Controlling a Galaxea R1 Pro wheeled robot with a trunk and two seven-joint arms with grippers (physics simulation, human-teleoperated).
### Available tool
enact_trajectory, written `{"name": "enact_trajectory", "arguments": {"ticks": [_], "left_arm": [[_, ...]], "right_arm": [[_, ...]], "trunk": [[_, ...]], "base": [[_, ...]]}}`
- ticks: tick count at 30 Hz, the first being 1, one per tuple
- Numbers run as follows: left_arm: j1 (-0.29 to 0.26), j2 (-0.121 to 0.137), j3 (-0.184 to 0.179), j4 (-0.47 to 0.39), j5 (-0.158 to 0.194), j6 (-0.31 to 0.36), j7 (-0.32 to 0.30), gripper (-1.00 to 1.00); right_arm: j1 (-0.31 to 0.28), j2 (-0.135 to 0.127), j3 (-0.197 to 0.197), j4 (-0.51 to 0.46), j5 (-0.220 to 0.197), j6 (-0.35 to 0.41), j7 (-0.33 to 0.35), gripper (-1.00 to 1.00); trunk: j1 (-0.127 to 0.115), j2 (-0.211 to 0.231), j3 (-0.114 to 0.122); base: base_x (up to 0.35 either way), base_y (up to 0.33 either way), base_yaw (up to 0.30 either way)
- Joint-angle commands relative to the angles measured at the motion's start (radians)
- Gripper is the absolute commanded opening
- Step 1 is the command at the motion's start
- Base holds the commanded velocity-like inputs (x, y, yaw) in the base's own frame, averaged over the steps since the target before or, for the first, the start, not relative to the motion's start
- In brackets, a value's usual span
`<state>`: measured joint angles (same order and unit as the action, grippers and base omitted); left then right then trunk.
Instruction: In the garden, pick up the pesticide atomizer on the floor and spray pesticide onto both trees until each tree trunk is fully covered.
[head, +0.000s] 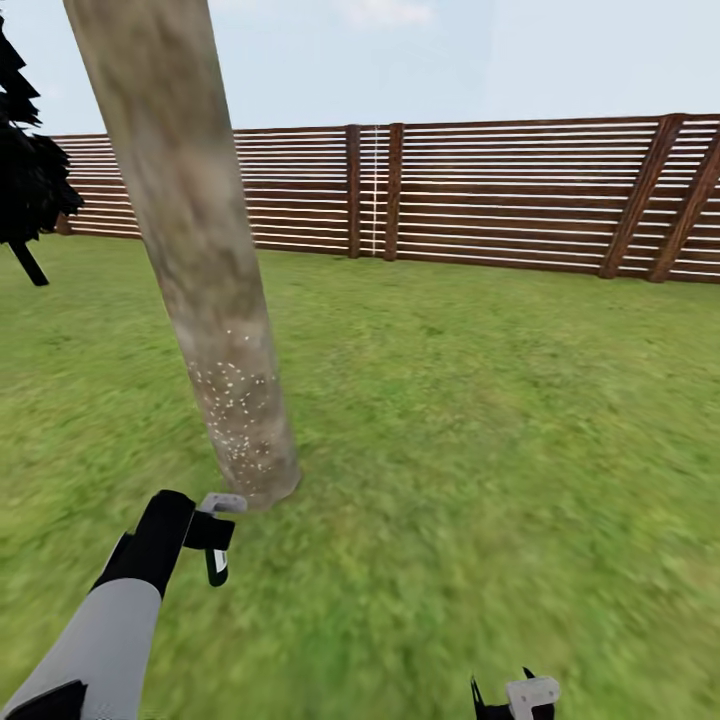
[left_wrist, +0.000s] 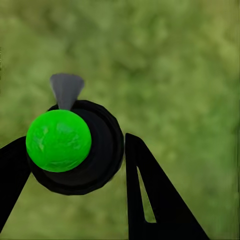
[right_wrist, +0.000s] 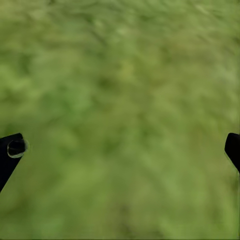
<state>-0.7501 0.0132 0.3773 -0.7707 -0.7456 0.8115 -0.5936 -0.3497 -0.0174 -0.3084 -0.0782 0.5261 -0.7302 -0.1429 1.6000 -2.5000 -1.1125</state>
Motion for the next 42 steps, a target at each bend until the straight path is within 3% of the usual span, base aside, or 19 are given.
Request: {"name": "enact_trajectory", "arguments": {"ticks": [1,9,26,42], "left_arm": [[0.000,0.000,0.010,-0.002,0.001,0.000,0.000,-1.00],[0.000,0.003,0.036,-0.009,0.000,-0.002,0.000,-1.00],[0.000,-0.001,0.037,-0.009,0.002,-0.002,0.001,-1.00],[0.000,-0.001,0.037,-0.009,0.002,-0.002,0.001,-1.00]], "right_arm": [[0.000,0.000,0.000,0.000,0.000,0.000,0.000,1.00],[0.000,-0.001,0.000,0.000,0.000,0.000,-0.001,1.00],[0.000,-0.001,-0.001,0.000,0.000,0.000,-0.001,1.00],[0.000,-0.001,0.000,0.000,0.000,0.000,0.000,1.00]], "trunk": [[0.000,0.000,0.000],[0.000,0.000,0.000],[0.000,0.000,0.000],[0.000,0.000,0.001]], "base": [[0.137,-0.272,0.275],[0.103,-0.272,0.275],[0.034,-0.273,0.067],[0.070,-0.274,0.268]]}}
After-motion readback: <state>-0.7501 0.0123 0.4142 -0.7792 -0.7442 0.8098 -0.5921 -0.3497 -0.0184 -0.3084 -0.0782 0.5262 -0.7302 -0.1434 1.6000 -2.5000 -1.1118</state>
